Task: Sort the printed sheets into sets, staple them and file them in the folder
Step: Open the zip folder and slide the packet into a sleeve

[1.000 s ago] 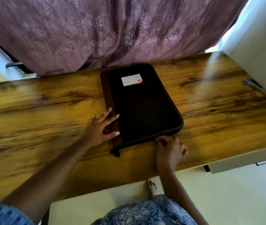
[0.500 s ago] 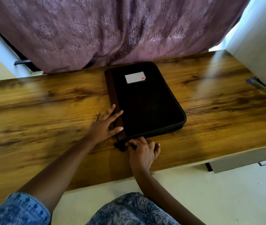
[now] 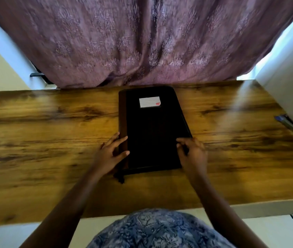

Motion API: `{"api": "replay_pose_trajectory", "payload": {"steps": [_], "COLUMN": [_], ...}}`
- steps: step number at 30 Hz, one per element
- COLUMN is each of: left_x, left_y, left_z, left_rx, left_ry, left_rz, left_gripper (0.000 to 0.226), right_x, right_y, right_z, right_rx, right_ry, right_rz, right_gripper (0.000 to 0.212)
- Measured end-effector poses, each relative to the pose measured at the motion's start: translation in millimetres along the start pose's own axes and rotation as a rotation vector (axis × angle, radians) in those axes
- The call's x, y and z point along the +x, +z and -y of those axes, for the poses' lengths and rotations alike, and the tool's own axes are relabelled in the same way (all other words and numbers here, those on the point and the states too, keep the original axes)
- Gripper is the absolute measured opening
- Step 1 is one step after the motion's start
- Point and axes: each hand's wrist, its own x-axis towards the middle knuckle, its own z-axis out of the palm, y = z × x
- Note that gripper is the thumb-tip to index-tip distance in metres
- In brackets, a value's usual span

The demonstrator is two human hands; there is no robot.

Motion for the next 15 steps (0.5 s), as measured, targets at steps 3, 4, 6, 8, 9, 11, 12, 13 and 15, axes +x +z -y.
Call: {"api": "replay_pose_trajectory", "payload": {"steps": [3, 4, 6, 8, 9, 11, 12, 13, 15], "left_x": [2, 3, 5, 6, 5, 4, 3, 2, 1], "left_y": [13, 17, 28, 39, 43, 46, 46, 45, 42], "left_z": [-14, -17, -25, -35, -41, -52, -54, -54, -46], "left_rx": [-0.079, -0.083, -0.067, 0.015, 0.084, 0.197, 0.232, 0.255, 0.288], "left_ry": [-0.141, -0.167, -0.202, -0.244, -0.266, -0.298, -0.301, -0.307, -0.298], "left_rz": [-0.119, -0.143, -0.165, -0.2, -0.209, -0.199, -0.185, -0.17, -0.163], "left_gripper": [0.051, 0.053, 0.059, 0.059, 0.059, 0.06, 0.061, 0.062, 0.065], "right_x": [57, 68, 83, 85, 84, 82, 80, 80, 77], "right_y": [2, 6, 17, 28, 31, 34, 34, 35, 38], "right_z": [-27, -33, -43, -49, -52, -53, -53, -52, -47], "right_rx": [-0.127, -0.124, -0.149, -0.206, -0.215, -0.222, -0.234, -0.248, -0.274], "right_ry": [0.037, 0.044, 0.027, -0.02, -0.028, -0.041, -0.045, -0.05, -0.058], "right_rz": [0.162, 0.254, 0.415, 0.462, 0.45, 0.422, 0.418, 0.418, 0.421], "right_gripper": [0.052, 0.063, 0.076, 0.076, 0.075, 0.075, 0.074, 0.074, 0.074]}}
